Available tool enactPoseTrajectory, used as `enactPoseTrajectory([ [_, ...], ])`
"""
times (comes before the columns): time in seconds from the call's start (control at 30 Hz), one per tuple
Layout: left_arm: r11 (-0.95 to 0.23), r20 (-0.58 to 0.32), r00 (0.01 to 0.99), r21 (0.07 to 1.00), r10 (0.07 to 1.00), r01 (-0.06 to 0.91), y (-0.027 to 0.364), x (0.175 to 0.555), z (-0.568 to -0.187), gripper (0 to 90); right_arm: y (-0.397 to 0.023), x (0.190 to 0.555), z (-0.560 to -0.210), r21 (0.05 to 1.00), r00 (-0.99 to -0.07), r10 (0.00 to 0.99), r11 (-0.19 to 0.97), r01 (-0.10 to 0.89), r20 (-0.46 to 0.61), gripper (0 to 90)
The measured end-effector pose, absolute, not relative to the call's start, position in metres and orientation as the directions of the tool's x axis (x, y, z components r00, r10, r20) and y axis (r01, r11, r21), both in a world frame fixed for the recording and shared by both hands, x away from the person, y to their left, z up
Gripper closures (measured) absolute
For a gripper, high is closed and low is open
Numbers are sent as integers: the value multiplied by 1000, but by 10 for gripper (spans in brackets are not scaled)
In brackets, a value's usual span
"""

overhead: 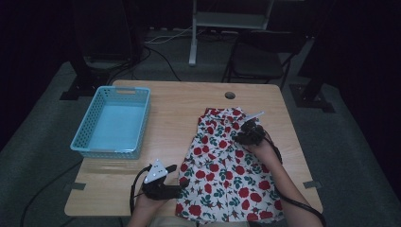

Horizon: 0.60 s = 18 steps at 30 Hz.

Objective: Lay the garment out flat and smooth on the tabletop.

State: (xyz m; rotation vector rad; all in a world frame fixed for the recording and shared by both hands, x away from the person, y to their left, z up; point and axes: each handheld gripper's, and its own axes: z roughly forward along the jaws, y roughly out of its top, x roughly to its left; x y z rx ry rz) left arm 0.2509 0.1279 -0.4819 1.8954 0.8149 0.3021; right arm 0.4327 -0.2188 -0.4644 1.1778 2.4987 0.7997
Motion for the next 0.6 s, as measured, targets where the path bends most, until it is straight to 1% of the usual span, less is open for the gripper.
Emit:
enactPoseTrajectory([
  [0.03, -273, -139, 743, 873, 654, 404, 128, 251, -482, 190, -220, 434, -464, 579, -625, 781, 512, 635, -5, 782],
  [0.07, -274, -136, 746, 874, 652, 400, 128, 251, -482, 190, -221, 434, -463, 576, -615, 788, 504, 644, -1, 826],
  [0.13, -268, -136, 754, 882, 642, 387, 129, 250, -482, 190, -225, 435, -462, 587, -604, 797, 481, 652, 18, 841],
  [0.37, -276, -136, 761, 880, 635, 387, 128, 250, -482, 190, -253, 434, -446, 656, -538, 841, 373, 656, 59, 853],
  [0.6, -263, -142, 749, 880, 648, 395, 129, 250, -482, 190, -298, 431, -427, 707, -427, 901, 256, 659, 72, 856],
])
